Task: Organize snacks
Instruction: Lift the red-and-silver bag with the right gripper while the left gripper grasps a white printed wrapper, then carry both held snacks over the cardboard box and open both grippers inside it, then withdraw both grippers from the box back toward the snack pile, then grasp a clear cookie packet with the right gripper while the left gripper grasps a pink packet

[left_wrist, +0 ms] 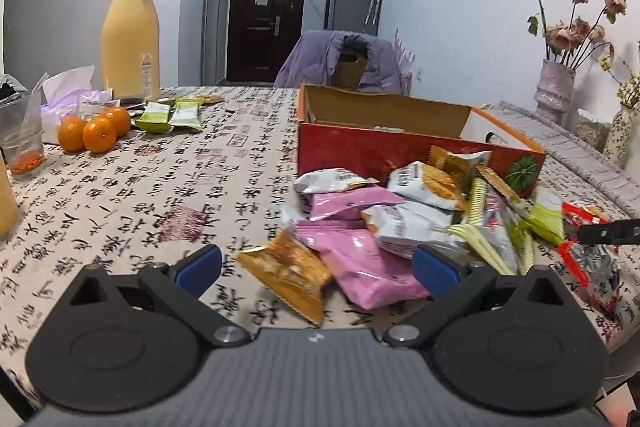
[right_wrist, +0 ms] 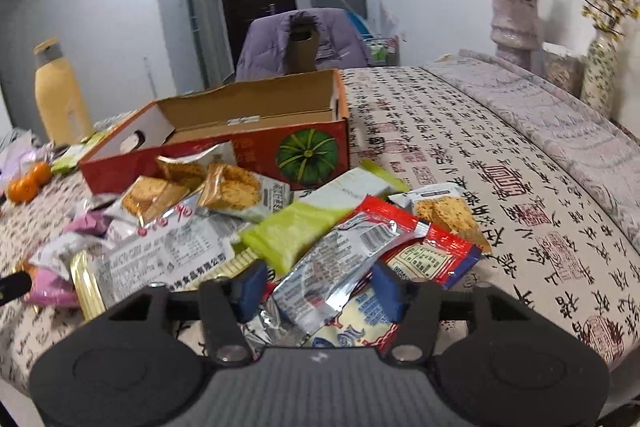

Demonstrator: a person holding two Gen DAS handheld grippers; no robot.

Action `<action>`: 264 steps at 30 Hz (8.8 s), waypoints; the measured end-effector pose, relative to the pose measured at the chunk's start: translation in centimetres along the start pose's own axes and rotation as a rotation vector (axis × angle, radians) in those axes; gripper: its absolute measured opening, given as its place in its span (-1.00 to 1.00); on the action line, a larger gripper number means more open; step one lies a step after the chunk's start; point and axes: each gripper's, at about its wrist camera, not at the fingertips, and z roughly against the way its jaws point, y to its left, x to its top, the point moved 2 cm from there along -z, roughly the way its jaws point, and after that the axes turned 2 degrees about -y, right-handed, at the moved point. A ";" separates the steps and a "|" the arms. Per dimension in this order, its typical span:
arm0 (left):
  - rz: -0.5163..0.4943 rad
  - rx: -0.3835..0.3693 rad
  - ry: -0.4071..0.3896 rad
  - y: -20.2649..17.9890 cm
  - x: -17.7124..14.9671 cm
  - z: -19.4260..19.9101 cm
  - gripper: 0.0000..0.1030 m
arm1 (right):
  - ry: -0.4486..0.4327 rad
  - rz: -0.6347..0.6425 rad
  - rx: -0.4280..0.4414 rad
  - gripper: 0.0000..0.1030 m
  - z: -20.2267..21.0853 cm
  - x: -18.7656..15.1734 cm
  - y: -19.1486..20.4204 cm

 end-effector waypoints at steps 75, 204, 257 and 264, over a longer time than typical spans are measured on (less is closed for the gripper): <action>-0.062 -0.100 -0.112 -6.7 4.4 -0.2 -0.23 | -0.179 0.035 0.082 0.10 0.7 0.3 0.8; 0.041 0.003 -0.072 -2.7 1.9 -1.7 1.00 | -0.031 0.066 -0.101 -0.21 -7.2 2.2 -7.8; -0.065 0.211 0.142 -7.1 0.6 -5.9 0.17 | -0.178 0.070 0.061 -0.21 -1.7 0.2 -3.8; -0.045 0.179 0.123 -6.8 0.7 -4.9 0.17 | -0.192 0.076 0.068 -0.21 -0.9 0.2 -3.5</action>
